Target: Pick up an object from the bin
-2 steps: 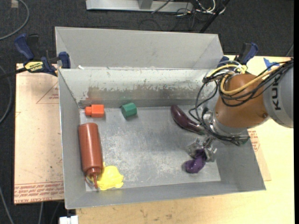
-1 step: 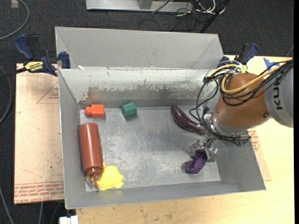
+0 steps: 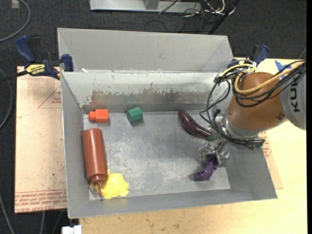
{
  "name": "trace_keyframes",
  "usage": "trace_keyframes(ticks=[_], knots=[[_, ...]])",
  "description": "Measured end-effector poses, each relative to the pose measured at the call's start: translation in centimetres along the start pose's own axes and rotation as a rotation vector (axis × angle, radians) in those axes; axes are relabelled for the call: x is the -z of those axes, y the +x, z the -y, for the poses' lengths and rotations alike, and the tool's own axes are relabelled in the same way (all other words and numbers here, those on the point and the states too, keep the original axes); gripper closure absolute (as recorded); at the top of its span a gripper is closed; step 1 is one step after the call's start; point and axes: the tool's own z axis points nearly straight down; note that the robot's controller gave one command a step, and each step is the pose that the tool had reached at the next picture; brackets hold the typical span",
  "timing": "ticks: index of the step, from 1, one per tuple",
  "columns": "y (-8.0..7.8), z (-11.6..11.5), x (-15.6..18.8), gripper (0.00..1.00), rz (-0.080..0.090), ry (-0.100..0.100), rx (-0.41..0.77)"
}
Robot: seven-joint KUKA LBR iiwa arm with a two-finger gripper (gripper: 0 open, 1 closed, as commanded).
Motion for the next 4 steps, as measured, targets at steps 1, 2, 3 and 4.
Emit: trace_keyframes(ticks=[1, 2, 3, 4], knots=[[-0.1, 0.2, 1.3, 1.0, 0.003, 0.006, 0.0], [-0.1, 0.2, 2.3, 1.0, 0.004, 0.007, -0.001], [-0.1, 0.1, 3.4, 1.0, 0.001, 0.001, -0.001], [-0.1, 0.0, 5.4, 1.0, 0.002, 0.002, -0.002]])
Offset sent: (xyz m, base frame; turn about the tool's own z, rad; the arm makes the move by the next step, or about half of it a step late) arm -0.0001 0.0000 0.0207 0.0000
